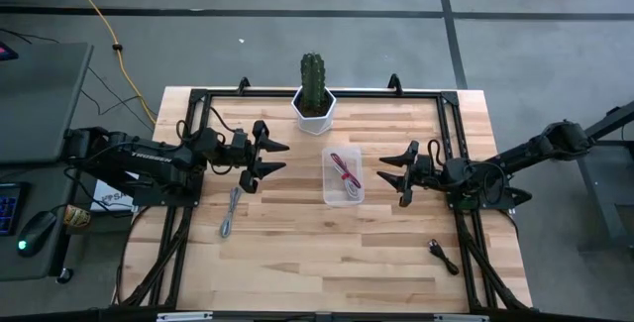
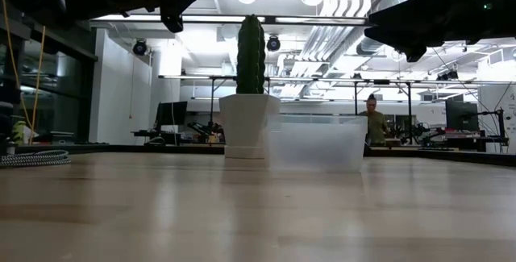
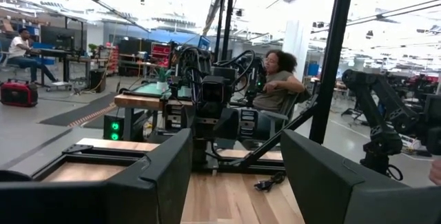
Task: Pick and place USB-C Cables
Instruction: Put the white black charger cable into the transparent bin
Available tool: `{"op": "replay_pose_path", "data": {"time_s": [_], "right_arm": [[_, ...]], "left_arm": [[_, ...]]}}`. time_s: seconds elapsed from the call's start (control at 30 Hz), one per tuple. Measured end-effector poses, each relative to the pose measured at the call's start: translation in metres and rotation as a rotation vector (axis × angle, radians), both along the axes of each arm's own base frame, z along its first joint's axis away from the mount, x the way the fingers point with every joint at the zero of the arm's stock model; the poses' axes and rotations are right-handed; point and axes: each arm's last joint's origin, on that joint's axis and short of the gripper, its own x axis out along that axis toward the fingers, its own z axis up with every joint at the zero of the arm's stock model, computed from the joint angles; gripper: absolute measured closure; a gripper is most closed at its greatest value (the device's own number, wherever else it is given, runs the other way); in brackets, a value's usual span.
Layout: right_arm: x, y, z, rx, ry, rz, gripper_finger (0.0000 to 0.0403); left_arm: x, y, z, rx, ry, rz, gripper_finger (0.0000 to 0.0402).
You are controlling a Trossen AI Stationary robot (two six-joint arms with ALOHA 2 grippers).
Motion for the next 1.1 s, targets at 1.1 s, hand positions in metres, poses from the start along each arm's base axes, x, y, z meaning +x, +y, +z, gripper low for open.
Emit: {"op": "replay_pose_path", "data": {"time_s": [1.1], "right_arm": [[0.000,0.000,0.000,0.000,0.005,-0.002,0.0218]], "left_arm": [[0.027,-0.040,0.011,-0.178,1.034,0.374,0.0200]]}}
